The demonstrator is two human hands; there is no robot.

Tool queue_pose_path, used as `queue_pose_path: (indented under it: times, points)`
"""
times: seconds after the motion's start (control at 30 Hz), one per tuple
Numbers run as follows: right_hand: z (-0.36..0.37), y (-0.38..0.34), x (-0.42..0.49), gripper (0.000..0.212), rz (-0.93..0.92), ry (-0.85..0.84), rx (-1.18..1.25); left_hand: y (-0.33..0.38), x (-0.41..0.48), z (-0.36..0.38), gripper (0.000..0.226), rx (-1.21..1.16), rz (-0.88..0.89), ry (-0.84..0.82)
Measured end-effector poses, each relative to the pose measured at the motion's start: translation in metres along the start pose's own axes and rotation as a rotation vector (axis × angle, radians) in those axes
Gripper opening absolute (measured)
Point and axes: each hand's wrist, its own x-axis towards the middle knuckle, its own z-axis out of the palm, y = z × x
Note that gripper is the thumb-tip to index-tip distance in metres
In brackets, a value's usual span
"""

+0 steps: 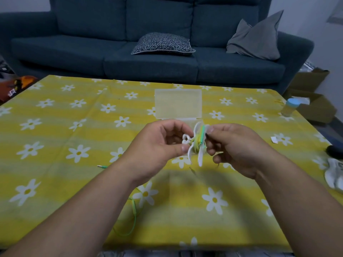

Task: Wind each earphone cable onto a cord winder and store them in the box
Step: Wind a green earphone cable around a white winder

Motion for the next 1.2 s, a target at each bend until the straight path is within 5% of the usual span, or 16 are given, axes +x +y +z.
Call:
queue_pose_path:
  times: [0.3, 0.53, 0.87, 1.2]
  points:
    - [0.026, 0.014, -0.003, 0.041, -0.045, -0.143, -0.389, 0.001, 0.007, -0.008, 0.023, -0.182, 0.002, 0.307]
    - [0.025, 0.001, -0.010, 0.037, -0.232, -0.129, -0.502, -0.005, 0.007, -0.015, 0.024, 0.274, 0.022, 0.424]
    - [0.013, -0.009, -0.013, 0.030, -0.319, -0.027, -0.303, -0.002, 0.002, -0.008, 0.024, 0.796, 0.097, 0.279]
    - [0.003, -0.012, -0.006, 0.029, -0.391, 0.230, -0.219, 0.001, -0.001, 0.007, 0.024, 0.865, 0.152, 0.074]
